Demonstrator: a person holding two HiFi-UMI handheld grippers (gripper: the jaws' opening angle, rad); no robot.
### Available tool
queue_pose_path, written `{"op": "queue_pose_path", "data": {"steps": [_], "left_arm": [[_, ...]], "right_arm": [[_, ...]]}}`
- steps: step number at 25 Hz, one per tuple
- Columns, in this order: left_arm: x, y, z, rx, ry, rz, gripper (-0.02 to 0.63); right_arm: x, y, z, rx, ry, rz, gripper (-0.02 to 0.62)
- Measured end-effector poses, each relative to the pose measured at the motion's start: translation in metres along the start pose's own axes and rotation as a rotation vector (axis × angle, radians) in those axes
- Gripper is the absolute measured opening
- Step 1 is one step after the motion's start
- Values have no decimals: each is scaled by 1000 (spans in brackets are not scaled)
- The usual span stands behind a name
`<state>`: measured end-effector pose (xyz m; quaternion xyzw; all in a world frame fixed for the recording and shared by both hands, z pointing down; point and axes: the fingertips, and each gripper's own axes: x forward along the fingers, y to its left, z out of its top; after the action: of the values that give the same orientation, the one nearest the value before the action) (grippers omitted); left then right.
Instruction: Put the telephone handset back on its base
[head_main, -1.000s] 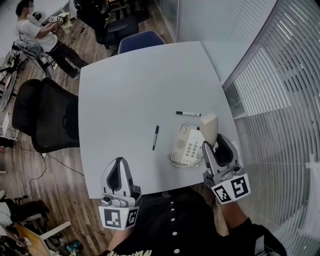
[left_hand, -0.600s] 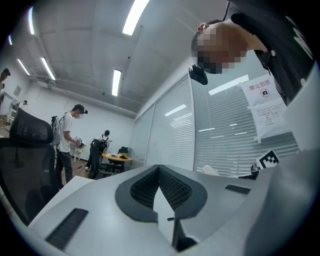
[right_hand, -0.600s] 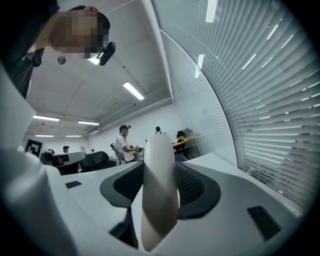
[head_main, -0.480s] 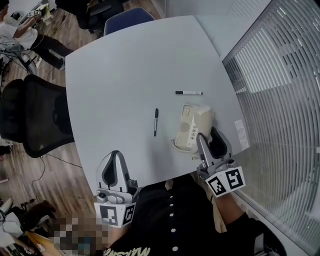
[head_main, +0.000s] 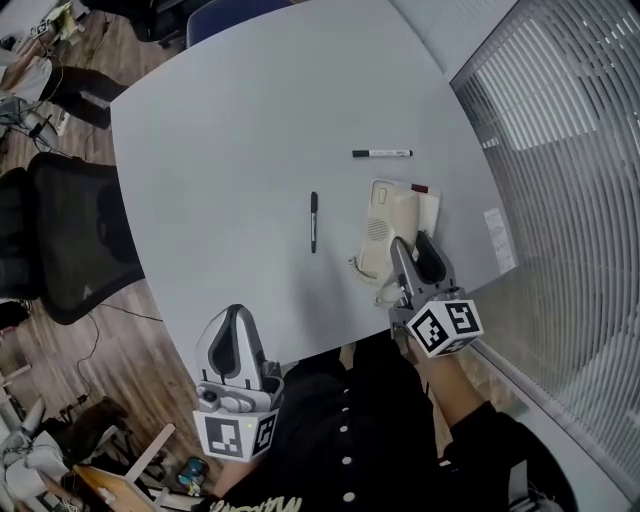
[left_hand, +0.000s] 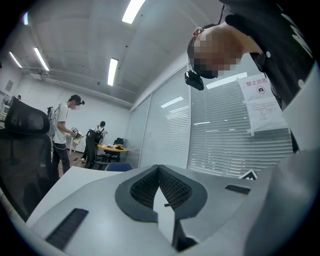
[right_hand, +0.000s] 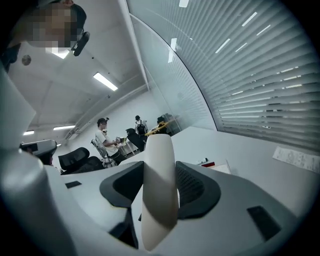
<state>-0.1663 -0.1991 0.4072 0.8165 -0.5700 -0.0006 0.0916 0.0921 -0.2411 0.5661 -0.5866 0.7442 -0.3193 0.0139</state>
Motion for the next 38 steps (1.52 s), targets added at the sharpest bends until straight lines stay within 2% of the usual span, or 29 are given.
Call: {"op": "queue_pose_path", "data": {"steps": [10,19,27,34,38], "left_arm": [[-2,-1,-23,-12,48,-6,14],[-3,3,-38,-17,87,9,14],[3,10,-46,-32,124,8,14],[8,13,-51,-37,139,5,14],[7,13,-55,-39,144,5,14]], "right_arm": [[30,-33,-45,66,59,-132,216],[50,-39,-64,37,71,-227,212],[61,-41,-62,-74,62,-364,210],[68,-38,-66,-133,68,-418,210],[73,-35,-70,-249,115,-432,215]]}}
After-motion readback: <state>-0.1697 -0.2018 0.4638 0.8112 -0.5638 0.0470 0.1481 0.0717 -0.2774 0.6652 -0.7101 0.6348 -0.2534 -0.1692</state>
